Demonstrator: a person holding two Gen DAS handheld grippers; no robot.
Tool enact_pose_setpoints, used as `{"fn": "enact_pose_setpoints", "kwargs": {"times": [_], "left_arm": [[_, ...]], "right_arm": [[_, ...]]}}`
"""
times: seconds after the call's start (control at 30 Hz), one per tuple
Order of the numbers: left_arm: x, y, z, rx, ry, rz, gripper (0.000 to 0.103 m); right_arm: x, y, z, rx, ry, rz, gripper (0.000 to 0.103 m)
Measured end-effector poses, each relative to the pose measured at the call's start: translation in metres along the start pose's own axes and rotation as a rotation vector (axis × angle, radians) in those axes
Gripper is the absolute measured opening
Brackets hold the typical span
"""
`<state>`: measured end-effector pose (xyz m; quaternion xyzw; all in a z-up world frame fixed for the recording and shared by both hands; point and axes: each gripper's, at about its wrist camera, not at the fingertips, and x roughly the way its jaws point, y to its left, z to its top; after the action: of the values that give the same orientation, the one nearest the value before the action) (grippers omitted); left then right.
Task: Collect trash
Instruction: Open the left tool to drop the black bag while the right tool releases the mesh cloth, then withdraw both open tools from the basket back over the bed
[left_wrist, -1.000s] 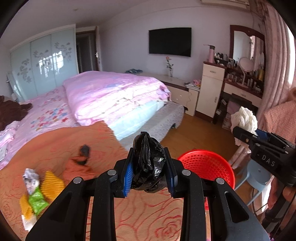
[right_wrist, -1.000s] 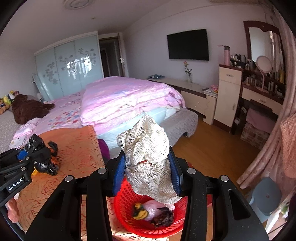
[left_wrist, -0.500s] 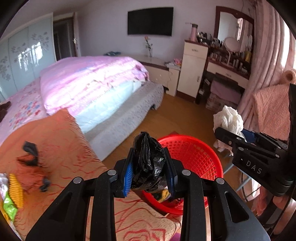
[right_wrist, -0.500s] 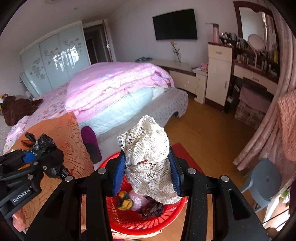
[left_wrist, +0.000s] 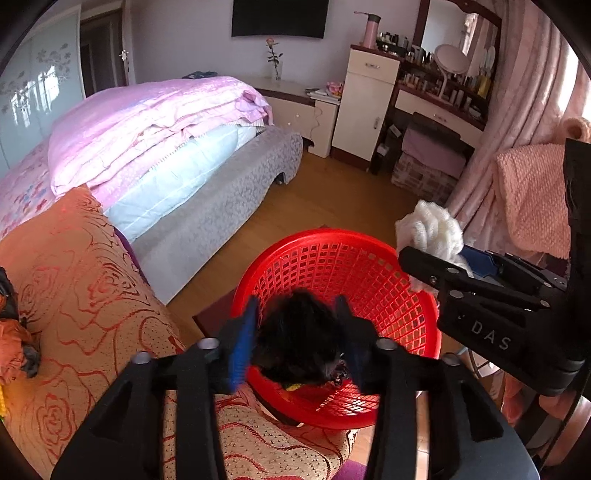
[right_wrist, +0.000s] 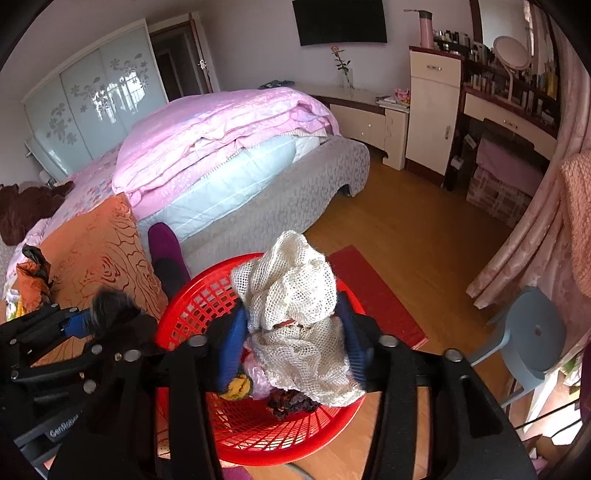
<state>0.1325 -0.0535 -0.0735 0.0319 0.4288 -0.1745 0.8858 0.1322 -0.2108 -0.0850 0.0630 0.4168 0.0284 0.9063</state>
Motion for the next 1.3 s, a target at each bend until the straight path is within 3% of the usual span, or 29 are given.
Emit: {"fn": "enact_pose_setpoints", "kwargs": {"times": [0.07, 0.27, 0.6, 0.73, 1.03, 1.3], "left_arm": [[-0.003, 0.000, 0.000, 0.003, -0.014, 0.009, 0.057], [-0.016, 0.008, 0.002, -0.022, -0.041, 0.026, 0.067], [-0.041, 0.023, -0.004, -0.057, -0.101, 0.079, 0.068], [-0.055, 0.026, -0.008, -0.058, -0.136, 0.123, 0.073], [-0.093, 0.045, -0.029, -0.082, -0.189, 0.234, 0.077], [-0.127, 0.083, -0.051, -0.171, -0.212, 0.317, 0.077]], "right_arm": [[-0.001, -0.001, 0.000, 0.002, -0.004, -0.002, 0.056], [-0.006, -0.002, 0.002, 0.015, -0.021, 0.002, 0.063], [-0.023, 0.008, 0.003, -0.014, -0.095, -0.003, 0.064], [-0.034, 0.013, 0.002, -0.034, -0.145, 0.008, 0.066], [-0.054, 0.048, -0.005, -0.098, -0.217, 0.076, 0.072], [-0.078, 0.092, -0.016, -0.176, -0.255, 0.160, 0.078]]}}
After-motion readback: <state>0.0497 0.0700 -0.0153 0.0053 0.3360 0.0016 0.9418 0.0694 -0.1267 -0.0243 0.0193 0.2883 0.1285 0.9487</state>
